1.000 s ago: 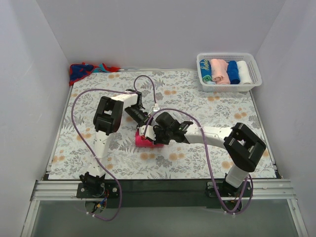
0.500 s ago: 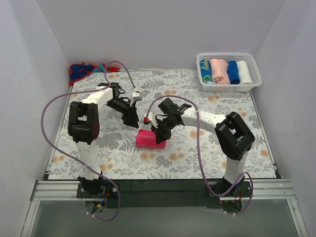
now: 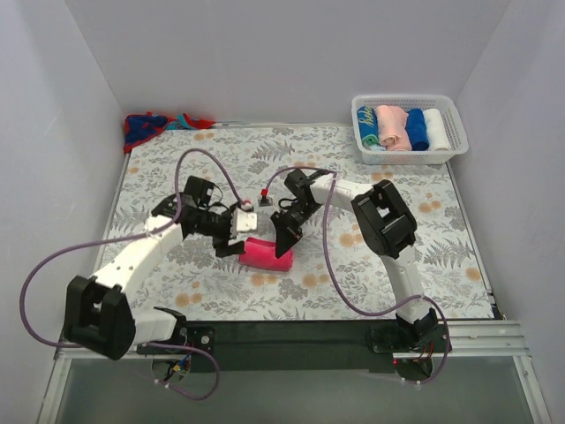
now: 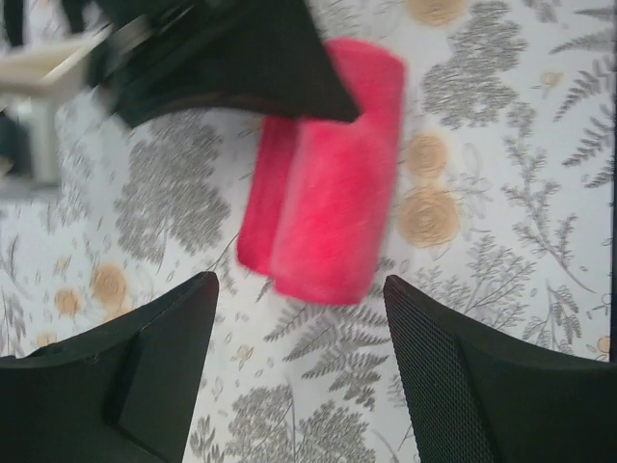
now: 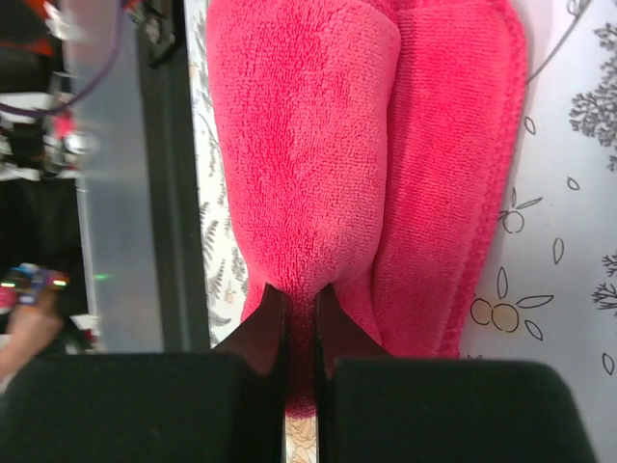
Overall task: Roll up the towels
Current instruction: Roll the towel
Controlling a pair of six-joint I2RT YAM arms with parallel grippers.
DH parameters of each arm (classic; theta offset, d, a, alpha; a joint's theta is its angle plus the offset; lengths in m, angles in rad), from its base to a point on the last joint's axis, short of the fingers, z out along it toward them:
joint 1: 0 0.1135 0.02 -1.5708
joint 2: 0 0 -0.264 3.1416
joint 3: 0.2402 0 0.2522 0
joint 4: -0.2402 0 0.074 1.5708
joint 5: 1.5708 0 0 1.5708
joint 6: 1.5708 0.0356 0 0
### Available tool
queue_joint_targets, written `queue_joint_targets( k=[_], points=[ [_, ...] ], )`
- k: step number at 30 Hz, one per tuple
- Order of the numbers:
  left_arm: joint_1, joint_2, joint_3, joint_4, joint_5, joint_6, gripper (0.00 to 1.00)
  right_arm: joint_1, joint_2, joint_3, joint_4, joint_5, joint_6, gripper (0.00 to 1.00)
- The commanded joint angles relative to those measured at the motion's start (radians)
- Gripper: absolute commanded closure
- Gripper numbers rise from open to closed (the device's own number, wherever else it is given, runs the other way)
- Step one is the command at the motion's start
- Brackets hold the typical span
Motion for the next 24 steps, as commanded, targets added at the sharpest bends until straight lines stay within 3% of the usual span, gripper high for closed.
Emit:
queue_joint_targets(
  k=[1, 5, 14, 20, 22, 24],
  points=[
    [-0.107, -0.142, -0.147, 0.131, -0.151, 0.041, 0.34, -0.003, 0.144, 0.009, -0.083, 0.068, -0.022, 0.99],
    [-0.271, -0.170, -0.222, 0.252, -0.257, 0.008, 0.34, -0.018, 0.202, 0.055, -0.089, 0.083, -0.028, 0.99],
    [-0.366, -0.024, -0.242, 0.433, -0.331, 0.033, 0.36, -0.023, 0.262, 0.073, -0.089, 0.132, -0.038, 0.99],
    [-0.370, 0.131, -0.253, 0.414, -0.369, 0.077, 0.52, -0.030, 0.256, 0.070, -0.089, 0.128, -0.046, 0.99],
    [-0.370, 0.183, -0.236, 0.380, -0.352, 0.079, 0.60, -0.032, 0.236, 0.070, -0.089, 0.132, -0.045, 0.99],
    [-0.370, 0.209, -0.217, 0.305, -0.325, 0.081, 0.72, -0.043, 0.218, 0.064, -0.087, 0.137, -0.045, 0.93]
  ],
)
